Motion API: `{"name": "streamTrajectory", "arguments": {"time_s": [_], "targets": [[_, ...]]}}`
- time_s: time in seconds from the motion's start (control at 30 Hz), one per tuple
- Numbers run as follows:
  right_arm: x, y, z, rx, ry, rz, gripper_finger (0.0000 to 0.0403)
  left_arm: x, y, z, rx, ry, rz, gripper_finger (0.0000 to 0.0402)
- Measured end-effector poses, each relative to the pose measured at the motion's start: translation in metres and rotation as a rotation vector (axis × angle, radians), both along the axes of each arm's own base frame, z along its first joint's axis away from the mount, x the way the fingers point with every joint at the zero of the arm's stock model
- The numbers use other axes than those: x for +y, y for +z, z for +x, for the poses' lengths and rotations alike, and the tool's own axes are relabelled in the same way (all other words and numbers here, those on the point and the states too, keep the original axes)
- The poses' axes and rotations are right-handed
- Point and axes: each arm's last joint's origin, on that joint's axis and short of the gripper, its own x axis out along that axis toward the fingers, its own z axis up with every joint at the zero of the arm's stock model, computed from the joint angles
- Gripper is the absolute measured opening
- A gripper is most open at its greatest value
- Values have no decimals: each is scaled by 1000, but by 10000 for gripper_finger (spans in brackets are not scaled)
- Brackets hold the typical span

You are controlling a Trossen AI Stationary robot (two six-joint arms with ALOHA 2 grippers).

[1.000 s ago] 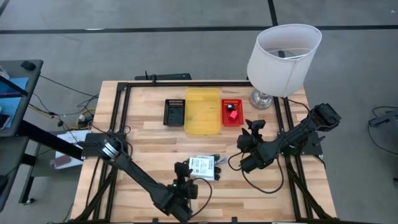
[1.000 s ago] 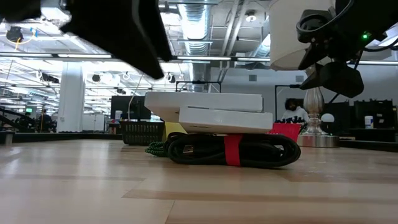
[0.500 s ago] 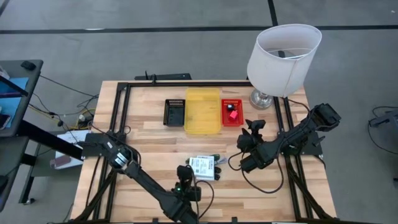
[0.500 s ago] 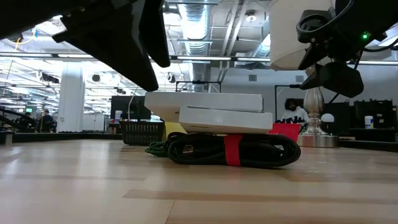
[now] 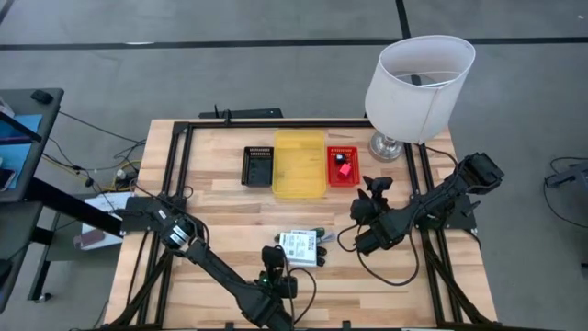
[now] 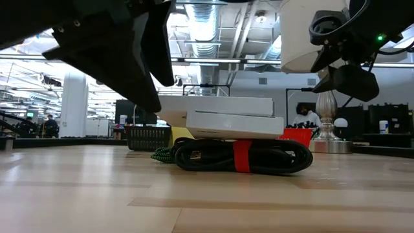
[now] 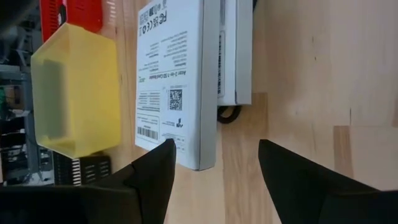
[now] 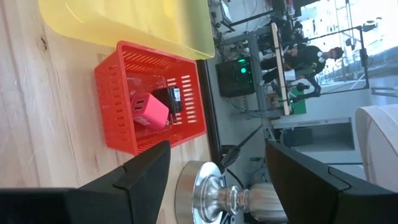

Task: Pick and place items into bin
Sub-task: Put the top card reader box into the black bin

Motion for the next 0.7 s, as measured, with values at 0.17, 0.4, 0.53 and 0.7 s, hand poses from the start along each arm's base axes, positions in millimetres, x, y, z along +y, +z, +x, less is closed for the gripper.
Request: {"name": "streamTrajectory", "arguments": {"time_s": [0.17,0.4,0.53,0.7], "targets": [[0,0,0,0,0,0,258,4,0,1,15,-3,17,221],[0,0,0,0,0,-1,258,11,-13,1,61,-23,51,221],[0,0,0,1,0,-1,258,12,-21,1,51,-17,49,221],[0,0,-1,8,0,-5,258,12,-21,0,37,-21,74,221]]}}
